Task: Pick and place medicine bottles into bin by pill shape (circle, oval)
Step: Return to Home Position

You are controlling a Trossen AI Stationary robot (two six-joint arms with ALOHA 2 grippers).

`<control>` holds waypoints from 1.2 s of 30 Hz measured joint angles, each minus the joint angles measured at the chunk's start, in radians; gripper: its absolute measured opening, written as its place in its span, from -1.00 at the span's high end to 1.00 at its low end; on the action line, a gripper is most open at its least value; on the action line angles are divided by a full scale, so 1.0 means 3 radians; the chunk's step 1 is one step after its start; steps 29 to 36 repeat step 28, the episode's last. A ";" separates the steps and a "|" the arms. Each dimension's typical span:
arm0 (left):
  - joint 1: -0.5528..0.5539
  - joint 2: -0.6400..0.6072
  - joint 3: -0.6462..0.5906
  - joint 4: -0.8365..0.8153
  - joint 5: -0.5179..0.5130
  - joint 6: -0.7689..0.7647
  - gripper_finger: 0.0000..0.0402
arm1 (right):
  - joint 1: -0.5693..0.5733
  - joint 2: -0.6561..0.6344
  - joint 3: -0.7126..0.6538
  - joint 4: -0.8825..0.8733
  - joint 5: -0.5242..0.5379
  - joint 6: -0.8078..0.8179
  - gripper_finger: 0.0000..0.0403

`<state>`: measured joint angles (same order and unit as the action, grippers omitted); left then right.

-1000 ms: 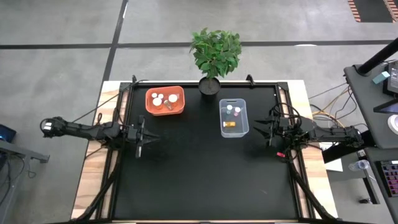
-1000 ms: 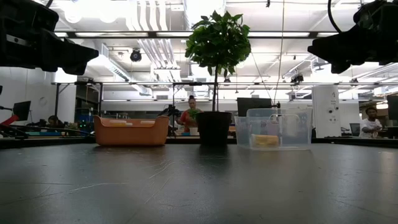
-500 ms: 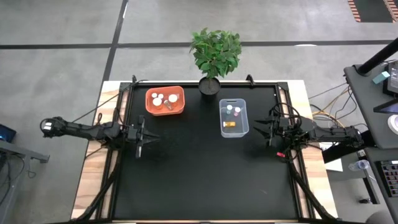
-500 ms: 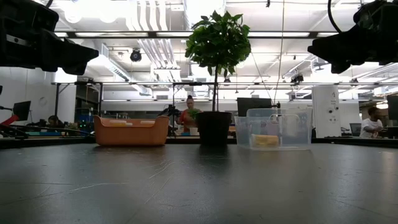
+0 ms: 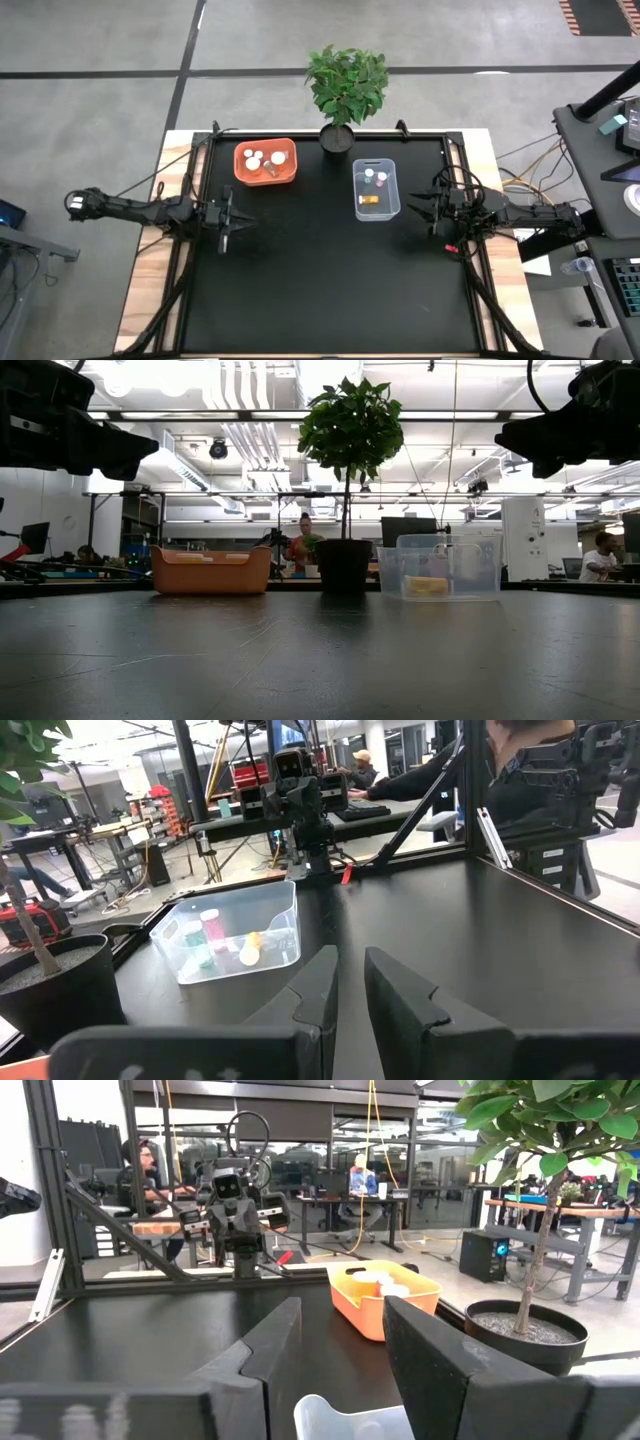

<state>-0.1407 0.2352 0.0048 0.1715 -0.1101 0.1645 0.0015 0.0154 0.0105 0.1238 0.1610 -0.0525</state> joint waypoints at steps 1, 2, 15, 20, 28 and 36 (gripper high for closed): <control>-0.0001 0.0000 0.0000 0.0000 0.0000 0.0000 0.82 | 0.0000 0.0000 0.0000 0.0000 0.0000 0.0001 0.33; -0.0001 0.0000 0.0000 0.0000 0.0000 -0.0001 0.82 | 0.0000 0.0000 0.0000 0.0000 0.0000 0.0000 0.33; 0.0000 0.0000 0.0000 0.0000 0.0000 -0.0001 0.82 | 0.0001 0.0000 0.0000 0.0000 0.0001 0.0000 0.30; -0.0001 0.0000 0.0000 0.0000 0.0000 0.0000 0.82 | 0.0000 0.0000 0.0000 0.0000 0.0000 0.0000 0.32; 0.0000 0.0000 0.0000 0.0000 0.0000 0.0000 0.82 | 0.0000 0.0000 0.0000 0.0000 0.0000 0.0000 0.33; 0.0000 0.0000 0.0000 0.0000 0.0000 0.0000 0.82 | 0.0000 0.0000 0.0000 0.0000 0.0000 0.0000 0.33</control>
